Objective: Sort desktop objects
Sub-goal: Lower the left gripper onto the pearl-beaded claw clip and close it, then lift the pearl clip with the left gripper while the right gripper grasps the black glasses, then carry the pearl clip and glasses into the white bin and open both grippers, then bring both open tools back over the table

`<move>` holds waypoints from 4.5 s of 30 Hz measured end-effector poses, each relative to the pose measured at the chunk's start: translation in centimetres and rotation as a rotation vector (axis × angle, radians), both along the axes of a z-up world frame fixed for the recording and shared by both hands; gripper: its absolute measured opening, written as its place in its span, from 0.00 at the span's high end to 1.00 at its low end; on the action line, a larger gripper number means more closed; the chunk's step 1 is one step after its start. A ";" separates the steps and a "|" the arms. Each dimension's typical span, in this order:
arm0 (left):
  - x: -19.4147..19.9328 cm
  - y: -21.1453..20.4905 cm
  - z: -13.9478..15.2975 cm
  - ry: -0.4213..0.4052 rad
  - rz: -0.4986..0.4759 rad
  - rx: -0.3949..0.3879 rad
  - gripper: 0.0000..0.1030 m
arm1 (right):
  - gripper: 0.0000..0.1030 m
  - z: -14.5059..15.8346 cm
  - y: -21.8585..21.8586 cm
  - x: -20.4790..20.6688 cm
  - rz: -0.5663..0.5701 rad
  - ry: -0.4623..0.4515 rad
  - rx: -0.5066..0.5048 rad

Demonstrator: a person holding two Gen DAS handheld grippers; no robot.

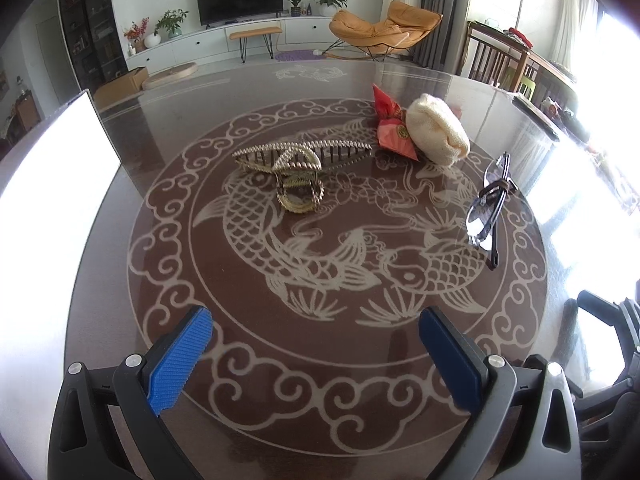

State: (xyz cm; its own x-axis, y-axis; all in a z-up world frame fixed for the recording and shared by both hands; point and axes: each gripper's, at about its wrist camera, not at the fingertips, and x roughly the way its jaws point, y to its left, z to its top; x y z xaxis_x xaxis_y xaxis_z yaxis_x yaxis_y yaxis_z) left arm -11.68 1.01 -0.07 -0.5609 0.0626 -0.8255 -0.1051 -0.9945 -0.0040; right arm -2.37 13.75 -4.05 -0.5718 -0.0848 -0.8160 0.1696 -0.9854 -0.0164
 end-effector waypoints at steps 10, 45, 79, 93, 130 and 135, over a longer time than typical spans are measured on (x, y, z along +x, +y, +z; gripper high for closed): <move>-9.5 1.1 0.1 -0.072 -0.064 -0.051 0.26 | 0.00 0.0 0.0 0.0 0.000 0.000 0.000; 7.4 -5.4 -1.4 0.083 0.043 0.053 0.69 | 0.23 2.7 0.6 -11.4 -0.192 -0.188 -0.325; 21.3 -29.3 13.1 0.275 0.440 0.184 0.70 | 0.88 18.6 -33.7 4.1 0.710 0.039 -0.363; 23.0 -32.8 5.7 0.120 0.602 0.050 0.22 | 0.30 10.8 -40.2 4.8 0.751 -0.105 -0.441; 2.1 0.9 -1.2 0.034 0.045 -0.006 0.08 | 0.00 0.8 0.7 -0.7 -0.075 0.001 -0.005; 0.4 0.9 -2.1 0.029 0.080 -0.008 0.08 | 0.00 0.8 0.7 -0.7 -0.076 0.000 -0.005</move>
